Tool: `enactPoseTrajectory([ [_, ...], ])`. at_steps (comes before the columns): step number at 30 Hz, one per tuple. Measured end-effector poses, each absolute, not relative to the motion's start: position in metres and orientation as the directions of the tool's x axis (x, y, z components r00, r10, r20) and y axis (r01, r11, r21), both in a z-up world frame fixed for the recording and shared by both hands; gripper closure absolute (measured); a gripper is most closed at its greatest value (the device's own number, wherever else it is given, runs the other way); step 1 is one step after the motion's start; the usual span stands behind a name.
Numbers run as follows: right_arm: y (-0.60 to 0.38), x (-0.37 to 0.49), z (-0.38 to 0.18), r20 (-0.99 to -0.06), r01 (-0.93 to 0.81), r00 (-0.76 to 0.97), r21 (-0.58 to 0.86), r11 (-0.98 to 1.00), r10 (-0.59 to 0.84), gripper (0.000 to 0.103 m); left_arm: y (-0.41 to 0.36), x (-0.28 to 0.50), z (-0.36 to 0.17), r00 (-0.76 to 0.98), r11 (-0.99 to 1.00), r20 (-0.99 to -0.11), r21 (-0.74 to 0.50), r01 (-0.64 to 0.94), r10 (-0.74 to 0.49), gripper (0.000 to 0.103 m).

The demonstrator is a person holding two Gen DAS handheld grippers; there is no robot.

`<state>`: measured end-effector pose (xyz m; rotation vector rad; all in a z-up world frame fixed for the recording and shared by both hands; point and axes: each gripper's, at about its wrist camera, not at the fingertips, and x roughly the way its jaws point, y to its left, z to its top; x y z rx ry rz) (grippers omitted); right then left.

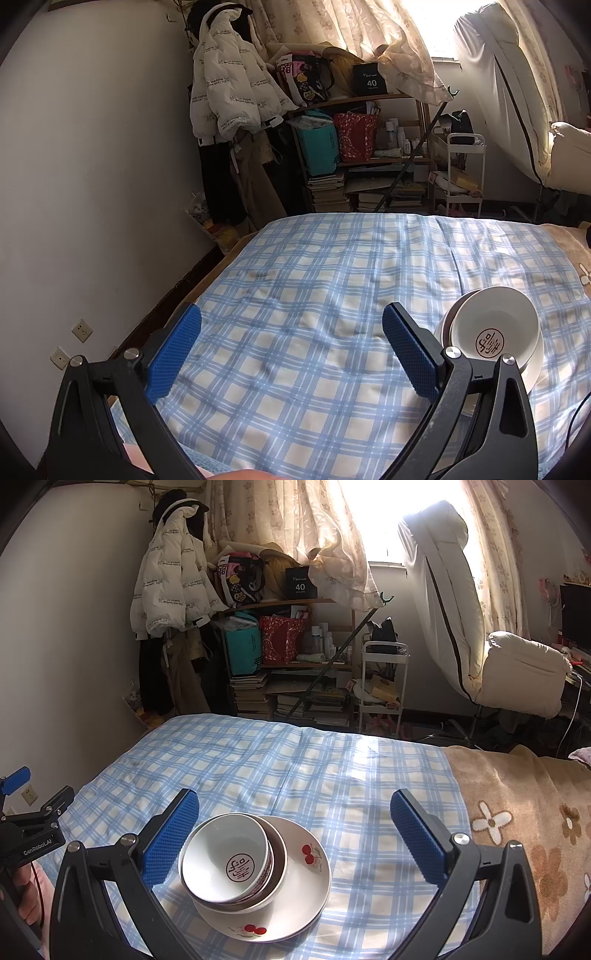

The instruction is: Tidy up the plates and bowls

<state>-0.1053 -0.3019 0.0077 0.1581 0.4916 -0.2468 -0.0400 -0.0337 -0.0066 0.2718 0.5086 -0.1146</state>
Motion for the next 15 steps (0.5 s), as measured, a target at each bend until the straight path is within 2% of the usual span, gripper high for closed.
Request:
enactPoseTrajectory([
  [15,-0.3018,-0.1046,0.0083,-0.486,0.271,0.852,0.089,0.959,-0.195,0.000,-0.0335,-0.0394,-0.0071,0.865,0.957,-0.499,0.222,0.185,-0.051,0.006],
])
